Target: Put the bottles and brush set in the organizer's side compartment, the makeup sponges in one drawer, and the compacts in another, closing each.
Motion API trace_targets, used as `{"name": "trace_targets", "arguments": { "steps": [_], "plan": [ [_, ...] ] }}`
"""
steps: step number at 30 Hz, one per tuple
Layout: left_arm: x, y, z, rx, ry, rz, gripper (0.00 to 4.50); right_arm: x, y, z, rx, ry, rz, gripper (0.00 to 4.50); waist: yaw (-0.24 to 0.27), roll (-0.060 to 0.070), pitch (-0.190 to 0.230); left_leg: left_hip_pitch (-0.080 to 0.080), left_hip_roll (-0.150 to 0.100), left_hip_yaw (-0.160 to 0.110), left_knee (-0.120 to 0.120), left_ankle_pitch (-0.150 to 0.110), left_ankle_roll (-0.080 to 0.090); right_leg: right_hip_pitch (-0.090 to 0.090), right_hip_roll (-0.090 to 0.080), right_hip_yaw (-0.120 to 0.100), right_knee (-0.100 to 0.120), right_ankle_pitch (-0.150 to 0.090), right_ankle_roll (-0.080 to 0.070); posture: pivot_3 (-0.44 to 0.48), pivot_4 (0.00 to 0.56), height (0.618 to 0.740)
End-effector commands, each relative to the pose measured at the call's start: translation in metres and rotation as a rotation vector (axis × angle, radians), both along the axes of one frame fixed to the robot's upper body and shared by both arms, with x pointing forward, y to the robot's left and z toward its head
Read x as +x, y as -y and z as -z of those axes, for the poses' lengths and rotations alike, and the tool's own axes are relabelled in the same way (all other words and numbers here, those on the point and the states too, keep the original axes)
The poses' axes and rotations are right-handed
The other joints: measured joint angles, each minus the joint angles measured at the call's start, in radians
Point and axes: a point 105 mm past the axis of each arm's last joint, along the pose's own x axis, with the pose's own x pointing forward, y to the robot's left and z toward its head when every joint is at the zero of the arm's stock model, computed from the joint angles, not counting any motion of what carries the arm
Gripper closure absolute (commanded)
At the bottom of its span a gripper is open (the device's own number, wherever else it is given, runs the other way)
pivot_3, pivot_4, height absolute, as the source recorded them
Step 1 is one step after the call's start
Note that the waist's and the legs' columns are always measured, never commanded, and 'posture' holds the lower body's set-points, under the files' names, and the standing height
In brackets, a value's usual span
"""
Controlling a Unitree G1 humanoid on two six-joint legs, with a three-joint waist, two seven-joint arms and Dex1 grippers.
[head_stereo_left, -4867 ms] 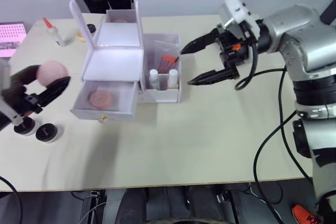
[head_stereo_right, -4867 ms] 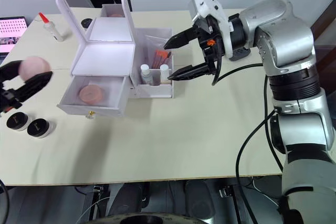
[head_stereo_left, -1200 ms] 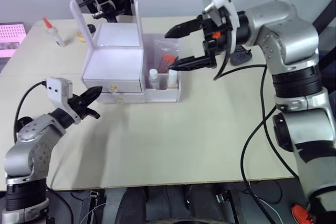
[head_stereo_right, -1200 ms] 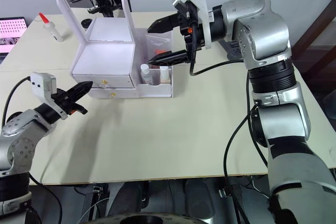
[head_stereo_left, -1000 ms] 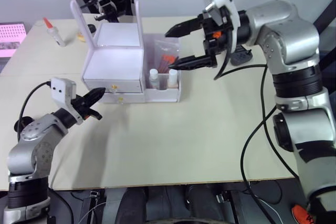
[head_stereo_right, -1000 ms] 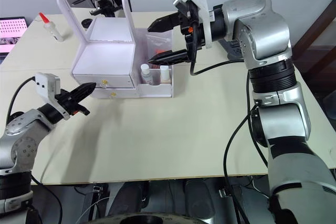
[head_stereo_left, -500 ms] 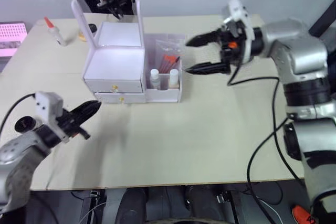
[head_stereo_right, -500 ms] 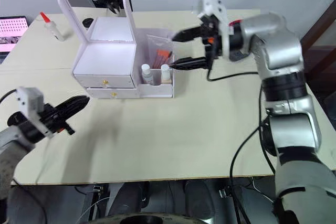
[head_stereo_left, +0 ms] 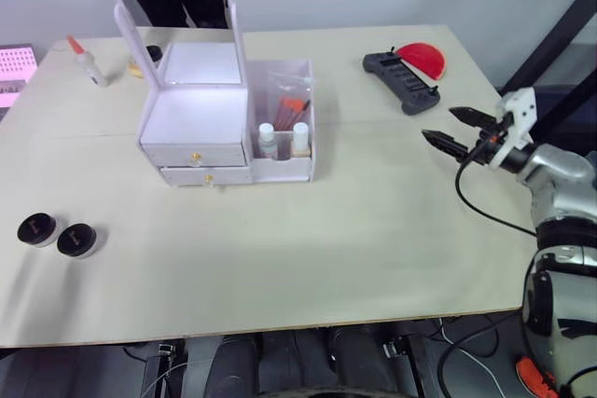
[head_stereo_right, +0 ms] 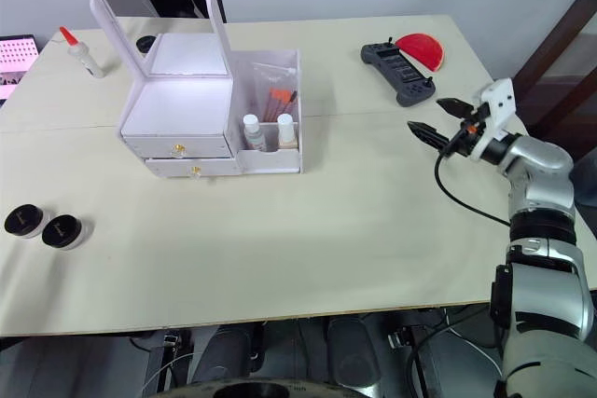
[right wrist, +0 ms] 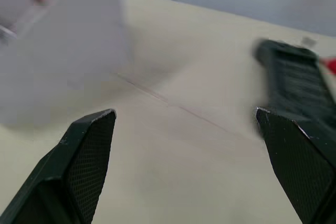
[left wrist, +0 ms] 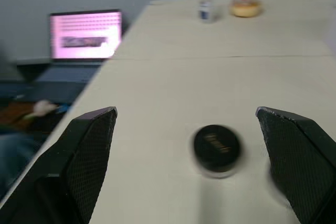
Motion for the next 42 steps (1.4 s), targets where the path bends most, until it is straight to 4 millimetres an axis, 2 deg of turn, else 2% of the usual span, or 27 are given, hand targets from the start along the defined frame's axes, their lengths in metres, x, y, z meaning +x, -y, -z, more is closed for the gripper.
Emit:
{"name": "trace_targets", "arguments": {
  "steps": [1,3,6,10,13,17,20,21,23,26,29,31,36,39,42],
  "plan": [
    [-0.019,-0.007,-0.003,0.061,-0.005,-0.046,0.05,-0.002,0.017,-0.014,0.001,0.086,0.071,0.0,-0.003,0.0,0.0,0.0,0.0,0.0,0.0,0.0,0.0,0.0,0.0,0.0,0.0,0.0,0.0,0.0,0.15,0.74],
    [-0.024,0.0,0.008,0.049,-0.035,-0.027,0.05,-0.003,0.016,-0.008,-0.023,0.068,0.064,0.0,-0.006,0.0,0.0,0.0,0.0,0.001,-0.001,0.0,0.0,0.0,0.0,0.0,0.0,0.0,0.0,0.0,0.15,0.74],
    [-0.019,0.013,0.013,0.035,-0.038,0.011,0.05,0.001,0.006,-0.013,-0.013,0.079,0.035,0.0,-0.002,0.0,0.0,0.0,0.0,0.001,-0.001,0.0,0.0,0.0,0.0,0.001,0.0,0.0,0.0,0.0,0.15,0.74],
    [0.0,0.031,0.011,0.043,-0.031,0.085,0.05,0.009,-0.013,-0.012,0.014,0.021,-0.01,0.0,0.004,-0.001,0.0,0.0,0.001,0.001,0.001,0.0,0.0,0.0,0.0,0.001,0.0,0.0,0.0,0.0,0.15,0.74],
    [0.019,0.055,0.009,0.058,-0.047,0.186,0.05,0.019,-0.026,-0.013,0.018,-0.015,0.008,0.0,0.003,0.0,0.0,0.0,0.001,0.001,0.001,0.0,0.0,0.0,0.0,0.001,0.0,0.001,-0.001,0.0,0.15,0.74],
    [0.038,0.085,0.011,0.056,-0.059,0.295,0.05,0.016,-0.05,-0.017,-0.021,-0.007,-0.087,0.0,0.003,0.0,0.0,0.0,0.001,0.001,-0.001,0.0,0.0,0.0,0.0,0.001,0.0,0.0,0.0,0.0,0.15,0.74],
    [0.056,0.114,0.009,0.061,-0.052,0.383,0.05,0.012,-0.072,-0.026,-0.02,-0.015,-0.162,0.0,-0.009,0.006,0.002,0.001,-0.017,-0.028,-0.006,0.003,0.005,0.016,-0.018,-0.026,0.002,-0.009,0.004,0.0,0.15,0.74],
    [0.06,0.123,0.009,0.068,-0.056,0.406,0.05,0.011,-0.075,-0.029,-0.001,-0.037,-0.174,0.0,-0.009,0.007,0.002,0.001,-0.03,-0.051,-0.008,0.005,0.008,0.022,-0.024,-0.04,0.004,-0.014,0.005,0.0,0.15,0.74],
    [0.068,0.138,0.011,0.094,-0.071,0.427,0.05,0.001,-0.092,-0.04,-0.003,-0.049,-0.266,0.0,0.002,0.01,0.003,0.001,-0.043,-0.075,-0.012,0.009,0.01,0.023,-0.027,-0.047,0.005,-0.018,0.005,0.0,0.15,0.74],
    [0.081,0.157,0.011,0.094,-0.051,0.437,0.05,-0.016,-0.115,-0.058,-0.041,-0.065,-0.402,0.0,0.03,0.017,0.004,0.0,-0.039,-0.072,-0.016,0.01,0.008,0.019,-0.023,-0.046,0.005,-0.016,0.002,0.0,0.15,0.74],
    [0.095,0.178,0.014,0.096,-0.033,0.438,0.05,-0.039,-0.134,-0.074,-0.105,-0.094,-0.549,0.0,0.043,0.018,0.004,0.0,-0.036,-0.07,-0.016,0.01,0.008,0.019,-0.021,-0.046,0.005,-0.017,0.0,0.0,0.15,0.74],
    [0.106,0.199,0.017,0.079,-0.001,0.447,0.05,-0.054,-0.145,-0.08,-0.184,-0.1,-0.649,0.0,0.053,0.018,0.004,0.0,-0.036,-0.067,-0.016,0.01,0.008,0.019,-0.021,-0.043,0.003,-0.016,0.0,0.0,0.15,0.74],
    [0.123,0.24,0.029,0.032,0.023,0.463,0.05,-0.078,-0.161,-0.095,-0.273,-0.124,-0.782,0.0,0.06,0.015,0.004,0.0,-0.036,-0.058,-0.014,0.01,0.008,0.019,-0.022,-0.037,0.0,-0.014,0.002,0.0,0.15,0.74],
    [0.135,0.254,0.042,0.001,0.015,0.44,0.05,-0.086,-0.17,-0.106,-0.294,-0.108,-0.814,0.0,0.061,0.016,0.004,0.0,-0.036,-0.057,-0.015,0.01,0.008,0.018,-0.022,-0.036,0.0,-0.014,0.002,0.0,0.15,0.74],
    [0.154,0.266,0.046,-0.009,0.036,0.419,0.05,-0.089,-0.176,-0.114,-0.309,-0.076,-0.821,0.0,0.061,0.015,0.004,0.0,-0.036,-0.057,-0.015,0.01,0.008,0.017,-0.022,-0.036,0.001,-0.014,0.002,0.0,0.15,0.74]
  ]
}}
